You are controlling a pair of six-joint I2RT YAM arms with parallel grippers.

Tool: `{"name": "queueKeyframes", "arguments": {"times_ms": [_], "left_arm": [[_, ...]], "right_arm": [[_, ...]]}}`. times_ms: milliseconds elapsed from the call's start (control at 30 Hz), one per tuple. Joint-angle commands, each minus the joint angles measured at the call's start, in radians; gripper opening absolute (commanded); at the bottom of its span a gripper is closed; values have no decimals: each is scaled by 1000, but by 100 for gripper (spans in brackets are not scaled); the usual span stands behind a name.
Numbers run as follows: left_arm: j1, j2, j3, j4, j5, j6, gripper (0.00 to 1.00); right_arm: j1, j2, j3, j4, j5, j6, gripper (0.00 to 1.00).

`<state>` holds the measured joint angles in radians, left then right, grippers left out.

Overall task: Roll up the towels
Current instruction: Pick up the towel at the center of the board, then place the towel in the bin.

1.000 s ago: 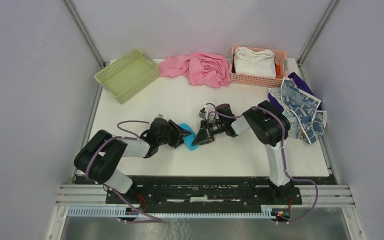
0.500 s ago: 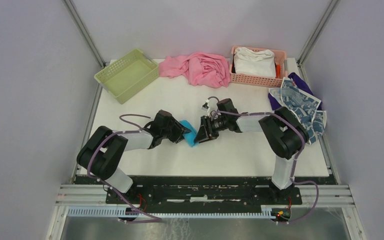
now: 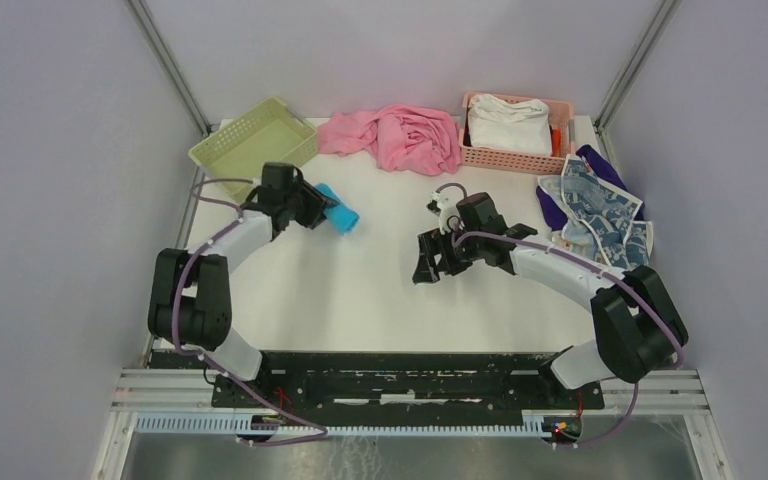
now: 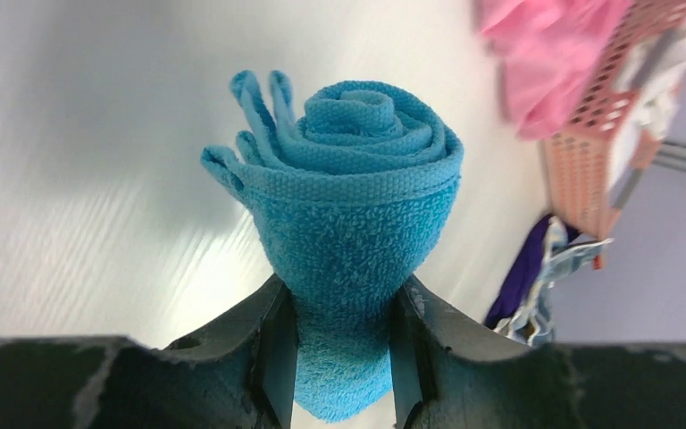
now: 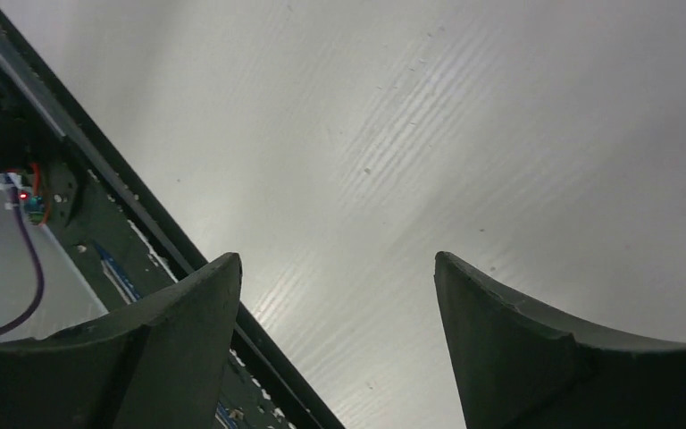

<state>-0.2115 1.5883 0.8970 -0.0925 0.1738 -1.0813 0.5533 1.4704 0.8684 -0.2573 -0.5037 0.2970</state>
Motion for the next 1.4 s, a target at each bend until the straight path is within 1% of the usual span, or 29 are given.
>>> {"name": "queueKeyframes", "arguments": {"times_ms": [0, 33, 167, 200, 400, 500, 633, 733, 900, 1067, 1267, 1367], "left_arm": [[108, 19, 229, -133, 62, 150, 17], [137, 37, 281, -161, 71, 168, 17], [249, 132, 499, -279, 86, 240, 17], [272, 164, 548, -301, 91, 252, 17], [398, 344, 849, -400, 138, 312, 17], [436, 444, 965, -442, 171, 345, 17], [485, 581, 1117, -539, 194, 413, 17], [521, 640, 1159, -568, 166, 437, 17], [564, 721, 1185, -628, 160, 479, 17], [578, 789, 1216, -744, 66, 534, 17], [583, 804, 1248, -866, -118, 558, 17], [582, 801, 1253, -912, -188, 576, 17]], "right_arm": [[-6, -40, -8, -61, 131, -66, 87], [-6, -41, -9, -63, 138, -67, 88], [-7, -45, -8, -69, 163, -77, 99], [-6, -45, -8, -72, 170, -82, 100], [-7, -44, -15, -78, 194, -102, 100], [-8, -37, -14, -81, 197, -110, 100], [-7, -38, -17, -82, 205, -121, 100], [-7, -30, -20, -75, 197, -122, 100], [-7, -12, -17, -78, 198, -127, 100], [-7, 6, -9, -80, 196, -129, 100], [-7, 19, -4, -80, 188, -129, 100], [-7, 26, -3, -82, 181, -129, 100]]}}
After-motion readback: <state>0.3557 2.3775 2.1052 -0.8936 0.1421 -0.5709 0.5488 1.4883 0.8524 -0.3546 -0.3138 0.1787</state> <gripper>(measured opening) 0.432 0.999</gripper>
